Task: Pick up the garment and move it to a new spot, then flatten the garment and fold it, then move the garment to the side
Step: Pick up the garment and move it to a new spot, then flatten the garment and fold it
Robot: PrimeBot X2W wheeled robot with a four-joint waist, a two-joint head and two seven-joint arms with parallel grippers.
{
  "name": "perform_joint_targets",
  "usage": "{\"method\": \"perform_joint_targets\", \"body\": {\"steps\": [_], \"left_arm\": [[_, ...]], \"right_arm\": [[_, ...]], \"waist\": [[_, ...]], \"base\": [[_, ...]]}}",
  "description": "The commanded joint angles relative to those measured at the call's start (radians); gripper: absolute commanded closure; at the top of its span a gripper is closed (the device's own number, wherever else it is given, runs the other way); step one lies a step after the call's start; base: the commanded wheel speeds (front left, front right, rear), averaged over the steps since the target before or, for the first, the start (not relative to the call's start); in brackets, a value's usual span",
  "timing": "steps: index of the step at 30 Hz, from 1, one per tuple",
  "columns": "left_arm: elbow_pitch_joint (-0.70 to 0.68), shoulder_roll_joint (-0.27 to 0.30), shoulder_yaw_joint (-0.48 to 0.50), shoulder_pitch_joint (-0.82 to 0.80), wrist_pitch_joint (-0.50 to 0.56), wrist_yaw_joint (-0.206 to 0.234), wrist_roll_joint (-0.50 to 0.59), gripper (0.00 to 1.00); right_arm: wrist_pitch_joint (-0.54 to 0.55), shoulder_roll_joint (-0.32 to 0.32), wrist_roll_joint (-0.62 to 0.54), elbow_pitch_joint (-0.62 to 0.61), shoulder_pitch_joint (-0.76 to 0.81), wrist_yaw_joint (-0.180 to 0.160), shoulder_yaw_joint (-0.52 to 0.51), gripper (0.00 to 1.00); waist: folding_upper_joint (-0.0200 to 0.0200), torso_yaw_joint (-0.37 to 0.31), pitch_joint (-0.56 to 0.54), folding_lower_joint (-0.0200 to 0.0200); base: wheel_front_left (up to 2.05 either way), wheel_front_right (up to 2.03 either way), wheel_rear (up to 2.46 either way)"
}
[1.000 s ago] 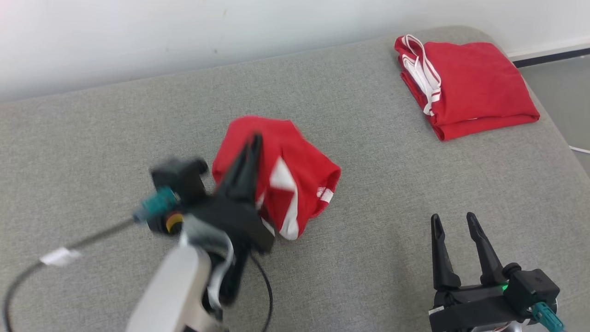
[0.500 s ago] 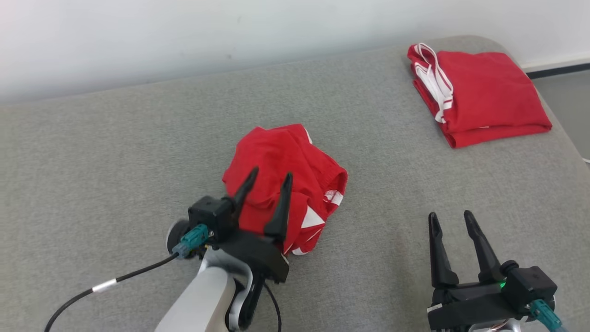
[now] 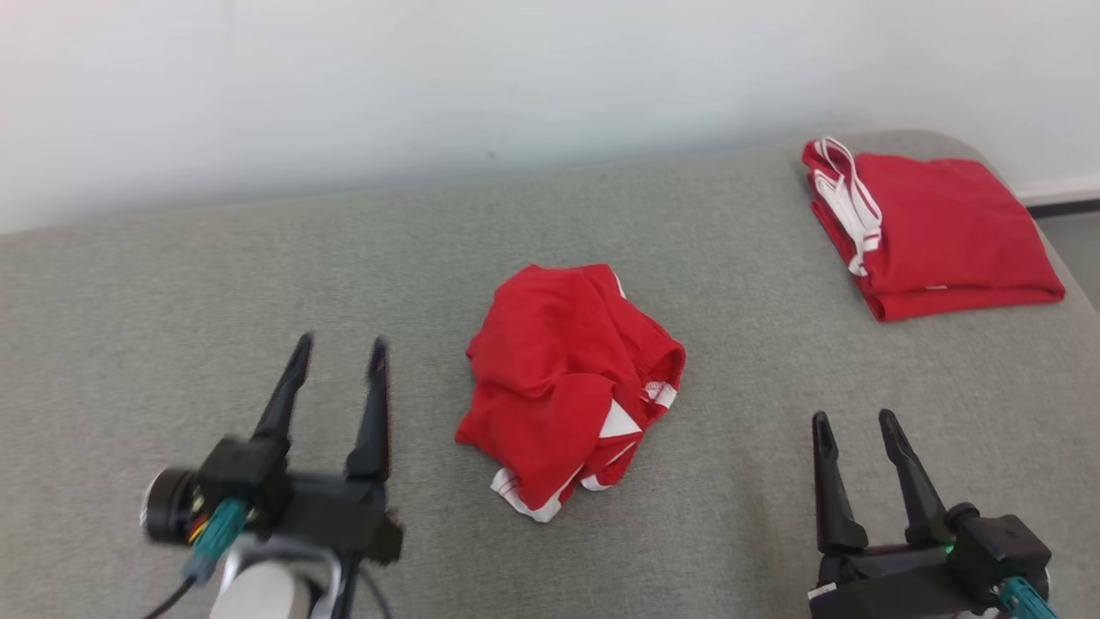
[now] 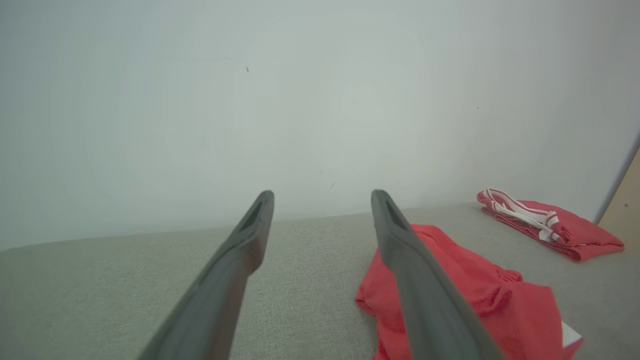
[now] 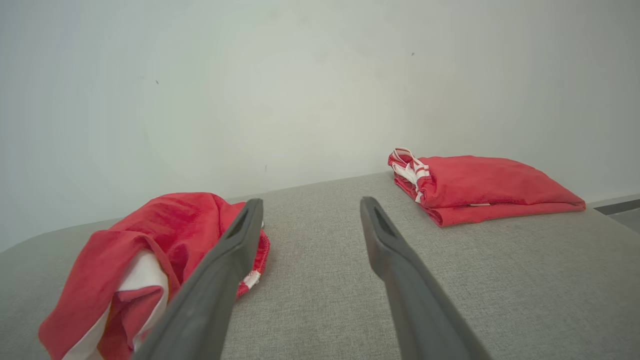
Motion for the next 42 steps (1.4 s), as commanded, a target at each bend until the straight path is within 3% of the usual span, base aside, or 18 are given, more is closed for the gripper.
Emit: {"method": "perform_joint_targets", "body": {"steps": [1,7,20,30,42], "left_arm": [[-0.019,0.014,0.018,0.047,-0.003,-0.001,0.025,0.00],[-0.097,0.018,0.104,0.187,-0.003,-0.001,0.070,0.00],[-0.142,-0.080,0.247,0.386,-0.003,-0.076,0.157,0.00],[-0.175,-0.123,0.319,0.419,-0.003,-0.117,0.190,0.00],[-0.142,-0.130,0.339,0.426,-0.003,-0.148,0.199,0.00]], "right_arm": [[-0.004,0.002,-0.007,-0.002,0.015,-0.003,-0.007,0.00],[-0.004,0.002,-0.002,-0.008,0.042,-0.003,-0.020,0.00],[-0.004,0.002,0.014,0.012,0.085,-0.003,-0.029,0.00],[-0.004,0.002,0.018,0.024,0.099,-0.003,-0.019,0.00],[-0.004,0.002,0.021,0.041,0.105,-0.003,-0.011,0.00]], "waist": [[0.0001,0.029,-0.026,0.0001],[0.0001,0.071,-0.047,0.0001],[0.0001,0.127,-0.075,0.0001],[0.0001,0.132,-0.083,0.0001],[0.0001,0.136,-0.090,0.0001]], "base": [[0.00,0.00,0.00],[0.00,0.00,0.00],[0.00,0.00,0.00],[0.00,0.00,0.00],[0.00,0.00,0.00]]}}
